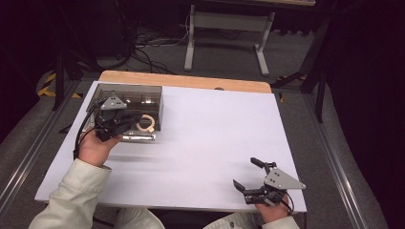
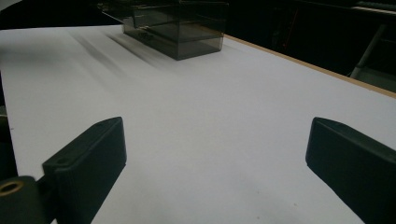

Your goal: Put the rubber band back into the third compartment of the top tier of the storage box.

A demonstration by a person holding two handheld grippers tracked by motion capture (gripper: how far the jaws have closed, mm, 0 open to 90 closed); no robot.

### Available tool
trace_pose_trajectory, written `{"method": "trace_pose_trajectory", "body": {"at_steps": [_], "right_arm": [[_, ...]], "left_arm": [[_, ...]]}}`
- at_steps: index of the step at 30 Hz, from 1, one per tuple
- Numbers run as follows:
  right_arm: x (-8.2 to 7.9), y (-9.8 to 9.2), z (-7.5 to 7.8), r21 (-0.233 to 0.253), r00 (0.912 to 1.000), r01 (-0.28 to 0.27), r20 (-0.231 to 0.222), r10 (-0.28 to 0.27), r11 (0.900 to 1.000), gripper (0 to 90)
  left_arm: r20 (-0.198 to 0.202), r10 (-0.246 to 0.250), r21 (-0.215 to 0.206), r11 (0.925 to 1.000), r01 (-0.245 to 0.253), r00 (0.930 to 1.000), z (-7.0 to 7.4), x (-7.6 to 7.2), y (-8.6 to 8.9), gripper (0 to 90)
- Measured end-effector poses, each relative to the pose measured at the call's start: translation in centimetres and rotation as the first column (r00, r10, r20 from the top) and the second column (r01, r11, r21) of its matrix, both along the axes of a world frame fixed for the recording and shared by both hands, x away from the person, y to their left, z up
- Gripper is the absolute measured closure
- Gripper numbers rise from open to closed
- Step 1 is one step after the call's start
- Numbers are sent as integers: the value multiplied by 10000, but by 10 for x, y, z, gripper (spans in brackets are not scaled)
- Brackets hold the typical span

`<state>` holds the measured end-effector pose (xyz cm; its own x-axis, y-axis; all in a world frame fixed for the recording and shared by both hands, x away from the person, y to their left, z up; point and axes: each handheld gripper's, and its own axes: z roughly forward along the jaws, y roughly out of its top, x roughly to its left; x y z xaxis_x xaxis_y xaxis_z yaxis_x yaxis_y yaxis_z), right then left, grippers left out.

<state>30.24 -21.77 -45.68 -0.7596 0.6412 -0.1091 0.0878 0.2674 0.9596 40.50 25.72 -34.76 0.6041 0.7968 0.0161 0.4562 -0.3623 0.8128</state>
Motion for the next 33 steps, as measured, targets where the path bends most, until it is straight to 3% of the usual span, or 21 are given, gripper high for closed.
{"method": "trace_pose_trajectory", "body": {"at_steps": [15, 19, 21, 33], "right_arm": [[0, 0, 0, -16, 10000, 1, -49, -1, 10000, 55], [0, 0, 0, -26, 10000, -21, 7, 21, 10000, 55], [0, 0, 0, -25, 10000, -15, 12, 15, 10000, 55], [-1, 0, 0, -30, 10000, -12, -6, 12, 10000, 55]], "left_arm": [[-276, 363, 155, 9992, -359, 9990, -8, 9, 9, 840], [-205, 343, 460, 9984, -333, 9992, -9, 9, 7, 840], [-254, 372, 377, 9986, -362, 9990, -11, 10, 6, 839], [-439, 431, 852, 9956, -392, 9981, -20, 14, 3, 840]]}}
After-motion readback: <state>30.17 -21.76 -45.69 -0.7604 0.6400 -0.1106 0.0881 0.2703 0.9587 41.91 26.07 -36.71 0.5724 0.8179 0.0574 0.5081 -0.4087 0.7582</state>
